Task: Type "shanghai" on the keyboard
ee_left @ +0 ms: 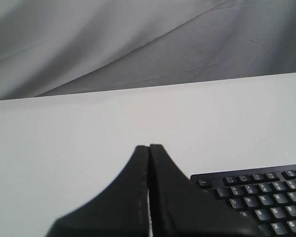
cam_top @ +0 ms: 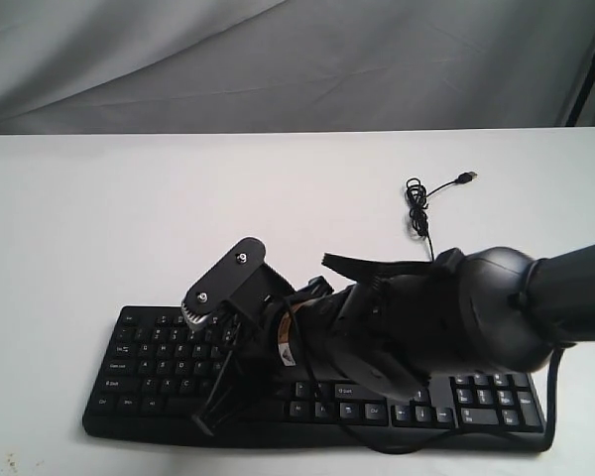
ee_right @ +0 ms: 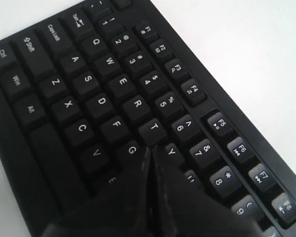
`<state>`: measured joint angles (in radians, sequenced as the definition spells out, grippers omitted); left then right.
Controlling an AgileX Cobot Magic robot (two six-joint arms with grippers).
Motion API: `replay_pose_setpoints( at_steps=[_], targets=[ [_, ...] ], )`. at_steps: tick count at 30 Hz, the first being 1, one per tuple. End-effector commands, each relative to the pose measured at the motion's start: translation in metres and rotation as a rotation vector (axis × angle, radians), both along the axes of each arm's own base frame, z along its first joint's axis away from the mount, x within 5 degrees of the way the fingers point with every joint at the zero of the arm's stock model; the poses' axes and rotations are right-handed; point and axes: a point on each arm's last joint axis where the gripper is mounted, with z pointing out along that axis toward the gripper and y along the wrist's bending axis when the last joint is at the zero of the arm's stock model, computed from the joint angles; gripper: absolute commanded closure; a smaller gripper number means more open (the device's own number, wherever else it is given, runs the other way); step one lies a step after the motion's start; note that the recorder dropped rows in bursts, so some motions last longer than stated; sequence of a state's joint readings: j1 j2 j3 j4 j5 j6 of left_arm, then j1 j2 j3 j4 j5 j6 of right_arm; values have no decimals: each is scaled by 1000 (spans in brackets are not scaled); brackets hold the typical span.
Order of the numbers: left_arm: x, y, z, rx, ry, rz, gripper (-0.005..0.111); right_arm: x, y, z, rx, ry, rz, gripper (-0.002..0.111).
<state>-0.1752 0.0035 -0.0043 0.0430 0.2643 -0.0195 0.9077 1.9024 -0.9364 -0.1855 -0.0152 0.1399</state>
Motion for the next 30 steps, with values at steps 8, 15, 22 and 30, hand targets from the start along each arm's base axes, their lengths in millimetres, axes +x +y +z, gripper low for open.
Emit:
replay_pose_setpoints(
  at_steps=[8,15,22,30],
  targets=[
    [0,0,-1,-3,-4,-3,107,0,1,-14,-2,11,3,108],
    [0,0,-1,-3,-4,-3,107,0,2,-17,-2,13,4,108],
    [0,0,-1,-3,-4,-3,107,-1,1,-14,-5,13,3,108],
    [0,0,-1,-3,-4,-3,107,-3,32,20,43,-52,67,108]
  ],
)
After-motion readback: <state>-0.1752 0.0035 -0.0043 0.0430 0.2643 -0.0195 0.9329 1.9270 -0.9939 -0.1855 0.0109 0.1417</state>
